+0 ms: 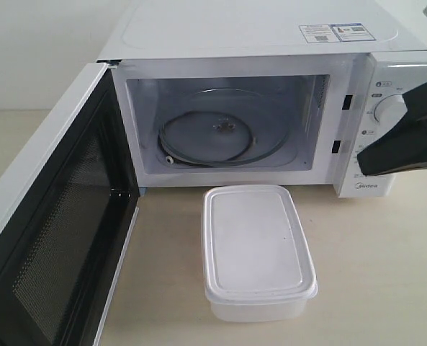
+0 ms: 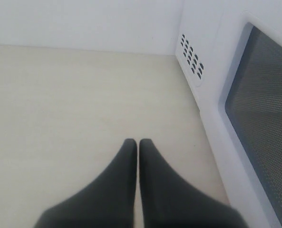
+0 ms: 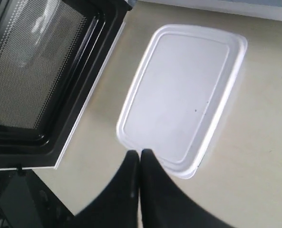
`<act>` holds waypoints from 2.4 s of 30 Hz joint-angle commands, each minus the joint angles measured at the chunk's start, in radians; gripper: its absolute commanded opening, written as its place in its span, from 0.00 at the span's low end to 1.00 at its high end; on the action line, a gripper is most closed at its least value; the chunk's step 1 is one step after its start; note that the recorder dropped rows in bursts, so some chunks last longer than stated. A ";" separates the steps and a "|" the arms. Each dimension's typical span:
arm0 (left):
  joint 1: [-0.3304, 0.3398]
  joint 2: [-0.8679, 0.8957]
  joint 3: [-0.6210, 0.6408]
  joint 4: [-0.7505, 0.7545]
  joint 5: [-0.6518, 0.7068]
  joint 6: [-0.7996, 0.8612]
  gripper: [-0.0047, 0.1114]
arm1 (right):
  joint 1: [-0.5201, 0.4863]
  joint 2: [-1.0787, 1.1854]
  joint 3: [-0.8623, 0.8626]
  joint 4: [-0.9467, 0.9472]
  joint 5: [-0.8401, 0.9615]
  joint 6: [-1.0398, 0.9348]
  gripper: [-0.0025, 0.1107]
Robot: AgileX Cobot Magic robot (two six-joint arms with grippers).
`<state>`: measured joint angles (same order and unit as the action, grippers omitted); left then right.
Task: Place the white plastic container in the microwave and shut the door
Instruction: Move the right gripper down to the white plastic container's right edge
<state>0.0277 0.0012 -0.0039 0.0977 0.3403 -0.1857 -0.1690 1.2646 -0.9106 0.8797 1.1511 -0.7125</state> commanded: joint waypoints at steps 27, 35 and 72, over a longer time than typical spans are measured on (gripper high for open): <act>0.002 -0.001 0.004 -0.003 -0.003 0.002 0.07 | -0.049 0.517 0.140 0.460 -0.098 -0.511 0.23; 0.002 -0.001 0.004 -0.003 -0.003 0.002 0.07 | 0.009 0.572 0.140 0.470 -0.225 -0.574 0.52; 0.002 -0.001 0.004 -0.003 -0.003 0.002 0.07 | 0.099 0.644 0.140 0.562 -0.254 -0.673 0.34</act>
<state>0.0277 0.0012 -0.0039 0.0977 0.3403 -0.1857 -0.0701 1.9113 -0.7708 1.4450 0.8993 -1.3766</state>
